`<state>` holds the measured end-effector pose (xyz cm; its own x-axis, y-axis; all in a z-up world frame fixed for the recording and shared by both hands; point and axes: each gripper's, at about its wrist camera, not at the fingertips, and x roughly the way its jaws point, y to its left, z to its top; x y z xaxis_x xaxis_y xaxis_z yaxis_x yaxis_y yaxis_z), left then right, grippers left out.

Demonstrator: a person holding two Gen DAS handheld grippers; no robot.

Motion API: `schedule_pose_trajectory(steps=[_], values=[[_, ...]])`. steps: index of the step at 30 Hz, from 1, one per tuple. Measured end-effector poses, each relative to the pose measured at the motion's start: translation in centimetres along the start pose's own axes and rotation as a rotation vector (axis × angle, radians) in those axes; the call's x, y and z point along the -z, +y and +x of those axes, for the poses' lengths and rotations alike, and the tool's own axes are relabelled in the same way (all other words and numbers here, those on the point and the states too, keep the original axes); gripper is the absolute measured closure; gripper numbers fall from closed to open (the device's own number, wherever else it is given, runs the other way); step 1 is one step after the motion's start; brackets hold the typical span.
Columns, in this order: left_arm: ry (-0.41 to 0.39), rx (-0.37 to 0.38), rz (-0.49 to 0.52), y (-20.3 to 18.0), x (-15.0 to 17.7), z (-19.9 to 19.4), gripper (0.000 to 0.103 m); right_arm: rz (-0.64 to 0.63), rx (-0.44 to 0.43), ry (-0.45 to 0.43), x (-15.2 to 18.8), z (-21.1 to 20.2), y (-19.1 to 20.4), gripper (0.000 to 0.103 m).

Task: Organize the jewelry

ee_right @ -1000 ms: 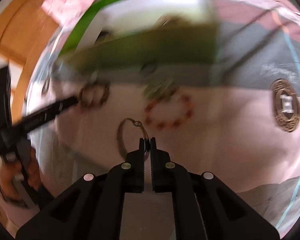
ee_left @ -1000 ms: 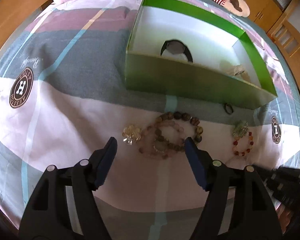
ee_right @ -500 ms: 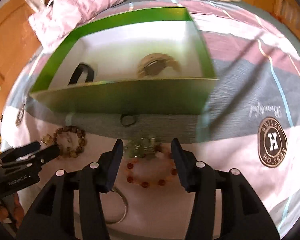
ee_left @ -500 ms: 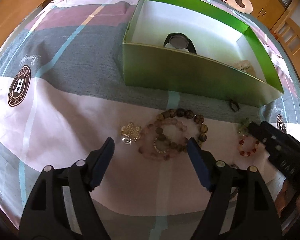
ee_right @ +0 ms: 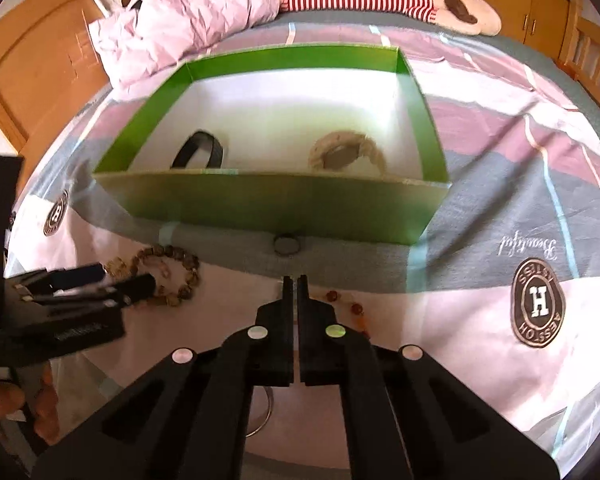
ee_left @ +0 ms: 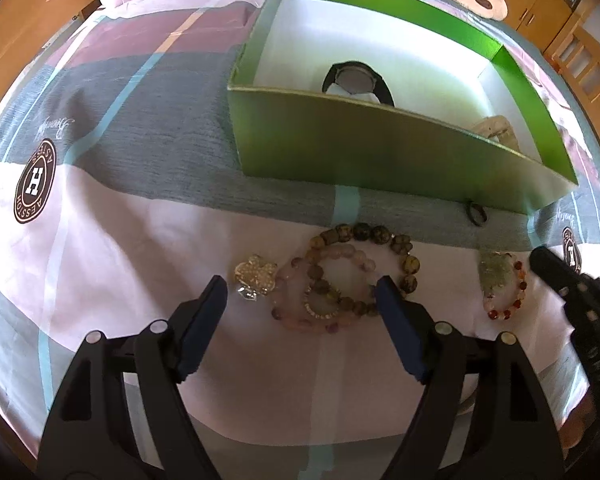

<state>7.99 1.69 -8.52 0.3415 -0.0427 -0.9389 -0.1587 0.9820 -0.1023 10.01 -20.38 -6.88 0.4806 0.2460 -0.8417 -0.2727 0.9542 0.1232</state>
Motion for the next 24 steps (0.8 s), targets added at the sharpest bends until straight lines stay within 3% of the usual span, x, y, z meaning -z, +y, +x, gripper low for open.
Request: schedule_pose_trajectory(steps=[12,22,24], values=[[0.018,-0.027,0.035,-1.6,-0.1,1.2,0.017,0.026,-0.003,0.004,0.3,-0.4,-0.8,0.102],[0.023,-0.031,0.044,-2.6,-0.2,1.6,0.014,0.106,-0.022,0.080,0.7,1.0,-1.9,0.101],[0.024,-0.030,0.044,-2.5,-0.1,1.6,0.014,0.118,-0.023,0.086,0.7,1.0,-2.1,0.097]])
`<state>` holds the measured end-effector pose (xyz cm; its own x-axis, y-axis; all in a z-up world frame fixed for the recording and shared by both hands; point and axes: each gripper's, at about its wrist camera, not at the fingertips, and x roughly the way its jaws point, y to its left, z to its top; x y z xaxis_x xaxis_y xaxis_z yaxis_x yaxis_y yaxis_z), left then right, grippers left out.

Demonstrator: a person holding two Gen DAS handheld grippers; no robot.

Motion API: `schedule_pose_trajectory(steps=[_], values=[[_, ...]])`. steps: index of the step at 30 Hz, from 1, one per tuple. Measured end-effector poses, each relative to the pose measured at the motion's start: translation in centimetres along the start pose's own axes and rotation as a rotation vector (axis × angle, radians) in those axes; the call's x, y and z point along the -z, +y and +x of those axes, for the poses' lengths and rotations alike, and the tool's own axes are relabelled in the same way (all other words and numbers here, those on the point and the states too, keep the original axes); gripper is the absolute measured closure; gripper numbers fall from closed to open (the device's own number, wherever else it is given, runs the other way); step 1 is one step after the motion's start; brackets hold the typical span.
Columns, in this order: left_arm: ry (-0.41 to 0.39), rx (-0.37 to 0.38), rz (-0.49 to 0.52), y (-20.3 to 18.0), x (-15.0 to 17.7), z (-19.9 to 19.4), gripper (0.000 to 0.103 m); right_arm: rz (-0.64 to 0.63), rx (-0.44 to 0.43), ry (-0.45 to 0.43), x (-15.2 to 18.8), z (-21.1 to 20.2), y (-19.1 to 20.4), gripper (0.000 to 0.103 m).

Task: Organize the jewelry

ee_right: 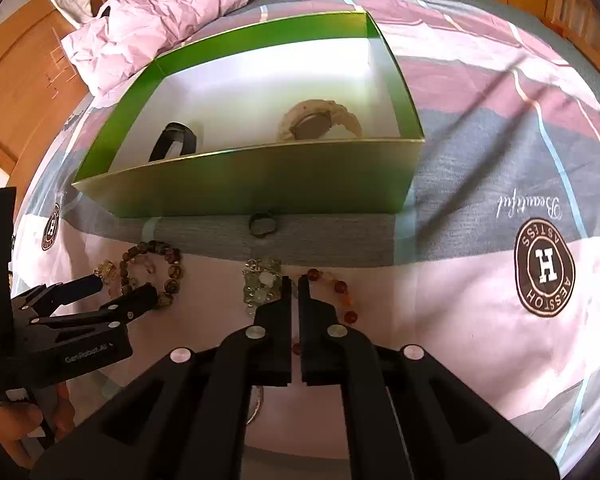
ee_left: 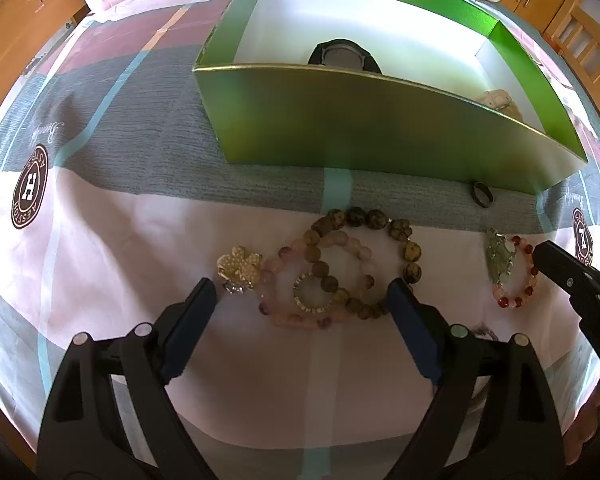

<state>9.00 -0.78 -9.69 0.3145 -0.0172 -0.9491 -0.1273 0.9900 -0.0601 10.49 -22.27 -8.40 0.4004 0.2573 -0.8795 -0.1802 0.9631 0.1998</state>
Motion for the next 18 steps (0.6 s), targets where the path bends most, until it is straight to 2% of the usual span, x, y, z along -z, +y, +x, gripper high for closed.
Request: schedule_pose_trajectory(steps=[2,6,8,11,18], values=[[0.001,0.000,0.000,0.2,0.1,0.0,0.014,0.010,0.005,-0.004,0.0,-0.1,-0.1,0.086],[0.000,-0.001,0.000,0.1,0.1,0.0,0.013,0.016,0.030,-0.009,-0.1,-0.3,-0.3,0.074],[-0.001,-0.001,-0.001,0.2,0.1,0.0,0.013,0.023,0.031,0.000,0.0,-0.1,-0.5,0.059],[-0.002,0.000,-0.003,0.2,0.2,-0.1,0.013,0.018,0.011,0.023,0.3,0.4,-0.2,0.056],[-0.008,0.004,0.012,0.0,0.6,-0.2,0.014,-0.061,0.044,0.040,0.8,1.4,1.3,0.056]])
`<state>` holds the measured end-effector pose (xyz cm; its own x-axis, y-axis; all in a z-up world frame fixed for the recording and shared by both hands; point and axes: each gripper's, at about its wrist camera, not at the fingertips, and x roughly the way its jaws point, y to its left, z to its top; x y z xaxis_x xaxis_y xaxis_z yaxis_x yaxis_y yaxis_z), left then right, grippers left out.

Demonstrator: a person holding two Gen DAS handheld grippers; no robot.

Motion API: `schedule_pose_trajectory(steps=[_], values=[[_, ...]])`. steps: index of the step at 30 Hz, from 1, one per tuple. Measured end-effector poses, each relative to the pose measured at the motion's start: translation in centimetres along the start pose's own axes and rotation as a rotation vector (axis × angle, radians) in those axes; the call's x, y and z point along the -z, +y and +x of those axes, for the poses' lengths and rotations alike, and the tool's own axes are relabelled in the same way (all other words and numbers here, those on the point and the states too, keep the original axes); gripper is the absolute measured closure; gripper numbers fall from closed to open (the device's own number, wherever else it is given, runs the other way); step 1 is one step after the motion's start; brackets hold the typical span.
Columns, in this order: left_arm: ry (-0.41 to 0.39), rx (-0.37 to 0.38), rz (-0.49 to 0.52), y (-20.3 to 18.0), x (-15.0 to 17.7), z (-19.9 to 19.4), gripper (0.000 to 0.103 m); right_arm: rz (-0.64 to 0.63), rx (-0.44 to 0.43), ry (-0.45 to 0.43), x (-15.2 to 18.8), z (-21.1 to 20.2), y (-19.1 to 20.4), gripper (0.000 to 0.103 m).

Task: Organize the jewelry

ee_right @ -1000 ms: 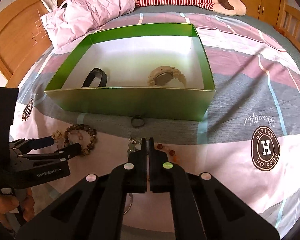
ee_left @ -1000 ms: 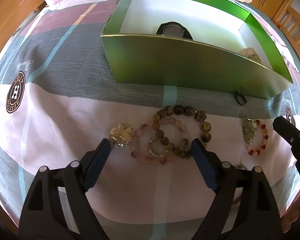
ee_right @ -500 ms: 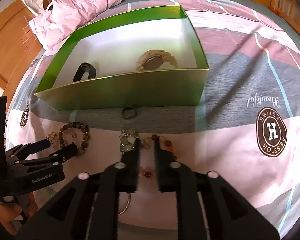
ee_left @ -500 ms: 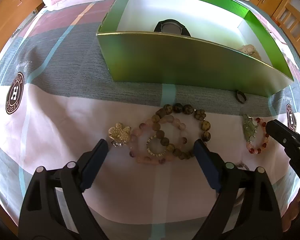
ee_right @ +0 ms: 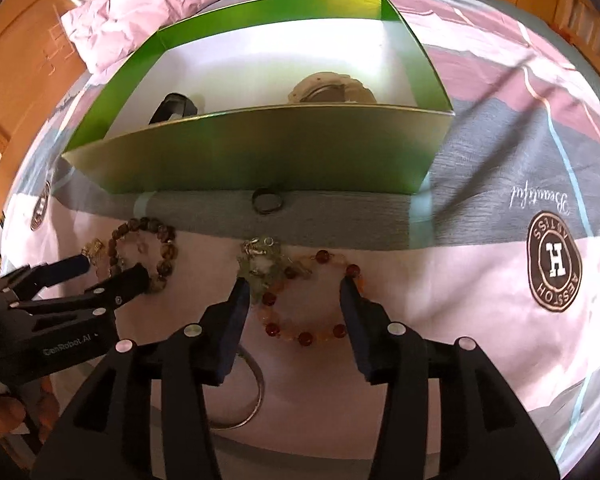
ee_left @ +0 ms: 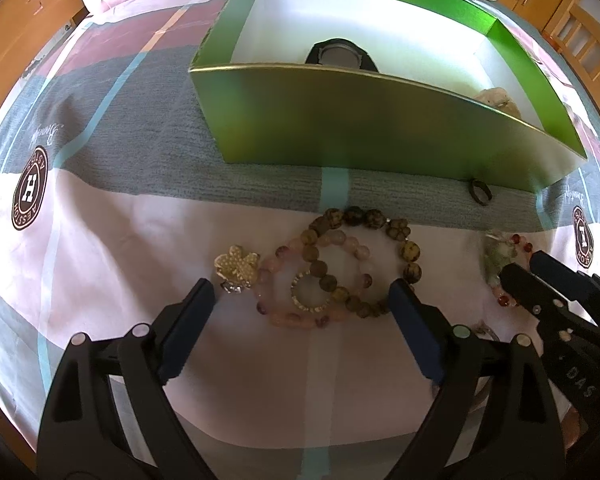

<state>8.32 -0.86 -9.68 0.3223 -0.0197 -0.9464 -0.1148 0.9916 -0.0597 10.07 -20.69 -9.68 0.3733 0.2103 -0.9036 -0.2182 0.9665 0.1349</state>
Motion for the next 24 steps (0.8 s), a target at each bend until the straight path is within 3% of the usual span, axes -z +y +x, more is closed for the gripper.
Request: schedule_pose_trajectory(steps=[1,3,7,9,20,24], values=[[-0.003,0.002,0.003,0.0,0.1,-0.1,0.019,-0.011,0.009,-0.002,0.0,0.0,0.1,0.056],[-0.013,0.007,0.003,-0.2,0.2,-0.2,0.027,-0.020,0.004,0.000,0.2,0.1,0.3,0.067],[-0.028,0.018,0.016,-0.5,0.2,-0.4,0.057,-0.055,-0.002,-0.005,0.3,0.1,1.0,0.091],[-0.032,0.030,0.022,-1.0,0.0,-0.2,0.069,-0.074,0.006,-0.023,0.2,-0.2,1.3,0.094],[-0.034,0.039,0.015,-1.0,0.0,-0.7,0.071,-0.059,-0.002,-0.050,-0.2,-0.6,0.8,0.097],[-0.028,0.036,0.020,-1.2,0.0,-0.5,0.066,-0.038,-0.013,-0.012,0.0,-0.1,0.6,0.097]])
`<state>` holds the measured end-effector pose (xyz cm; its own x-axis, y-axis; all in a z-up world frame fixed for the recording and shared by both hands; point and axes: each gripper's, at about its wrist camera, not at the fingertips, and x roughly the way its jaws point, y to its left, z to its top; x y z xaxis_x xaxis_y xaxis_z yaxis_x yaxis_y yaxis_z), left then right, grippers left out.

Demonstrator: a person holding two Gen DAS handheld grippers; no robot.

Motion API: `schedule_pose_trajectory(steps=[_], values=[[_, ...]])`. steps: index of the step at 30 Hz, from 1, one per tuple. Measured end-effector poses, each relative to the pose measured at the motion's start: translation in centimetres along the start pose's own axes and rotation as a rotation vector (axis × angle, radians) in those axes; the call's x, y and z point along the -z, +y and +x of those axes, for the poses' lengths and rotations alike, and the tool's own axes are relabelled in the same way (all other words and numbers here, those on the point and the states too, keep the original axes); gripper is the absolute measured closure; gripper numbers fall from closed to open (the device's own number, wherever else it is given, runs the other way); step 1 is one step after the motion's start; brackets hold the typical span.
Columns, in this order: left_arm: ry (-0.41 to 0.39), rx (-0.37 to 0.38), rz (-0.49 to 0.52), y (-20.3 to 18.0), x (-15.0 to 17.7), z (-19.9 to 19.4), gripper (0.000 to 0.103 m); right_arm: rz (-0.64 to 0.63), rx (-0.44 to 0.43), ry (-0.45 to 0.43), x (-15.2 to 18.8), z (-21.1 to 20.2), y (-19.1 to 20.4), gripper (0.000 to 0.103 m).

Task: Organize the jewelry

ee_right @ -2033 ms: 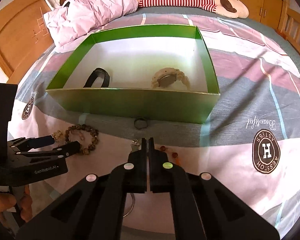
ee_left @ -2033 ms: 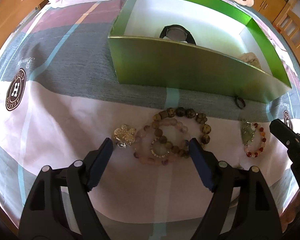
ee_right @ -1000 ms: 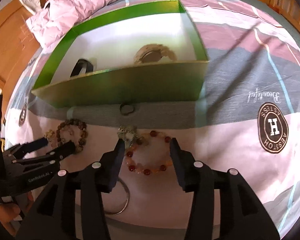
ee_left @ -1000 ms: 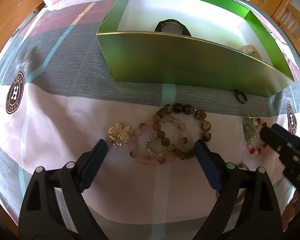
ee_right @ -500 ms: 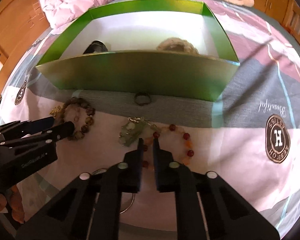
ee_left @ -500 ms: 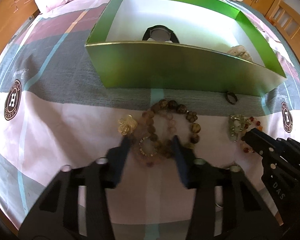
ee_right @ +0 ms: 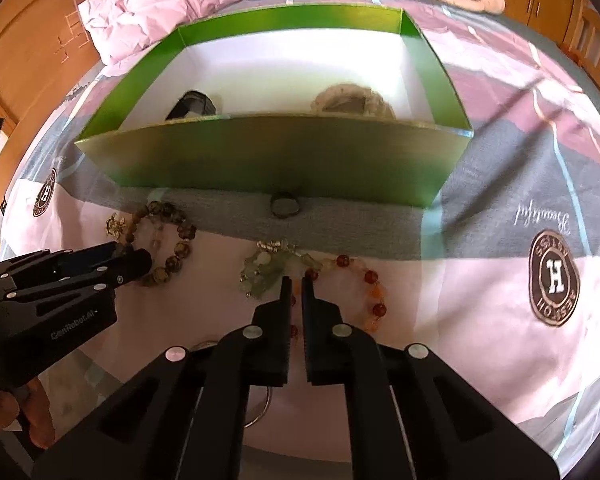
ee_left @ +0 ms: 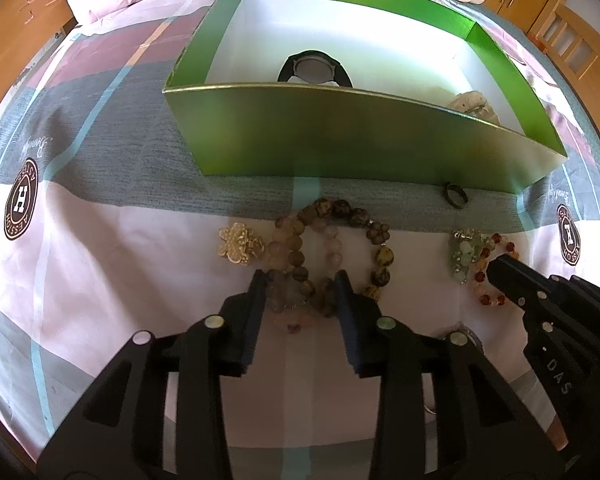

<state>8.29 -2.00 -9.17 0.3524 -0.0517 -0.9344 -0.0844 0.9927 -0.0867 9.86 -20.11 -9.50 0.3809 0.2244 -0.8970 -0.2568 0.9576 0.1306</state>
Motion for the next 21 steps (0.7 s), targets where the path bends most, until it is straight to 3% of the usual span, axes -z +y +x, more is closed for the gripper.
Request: schedule_pose_trajectory(steps=[3,5,11,16,21], values=[[0.004,-0.003,0.004,-0.3,-0.1,0.2,0.062,0.037,0.012,0.012,0.1,0.2,-0.6,0.083],[0.006,-0.006,0.008,-0.3,-0.1,0.2,0.061,0.064,0.006,0.011,-0.1,0.2,-1.1,0.066],[0.013,-0.008,0.023,-0.6,0.0,0.4,0.050,0.030,0.022,0.017,0.1,0.9,-0.2,0.053],[0.016,-0.014,0.031,-0.8,-0.2,0.6,0.049,-0.045,0.074,-0.001,0.4,1.2,1.1,0.055],[0.011,-0.025,0.032,-0.8,-0.3,0.6,0.061,-0.075,0.060,-0.014,0.5,1.1,1.8,0.083]])
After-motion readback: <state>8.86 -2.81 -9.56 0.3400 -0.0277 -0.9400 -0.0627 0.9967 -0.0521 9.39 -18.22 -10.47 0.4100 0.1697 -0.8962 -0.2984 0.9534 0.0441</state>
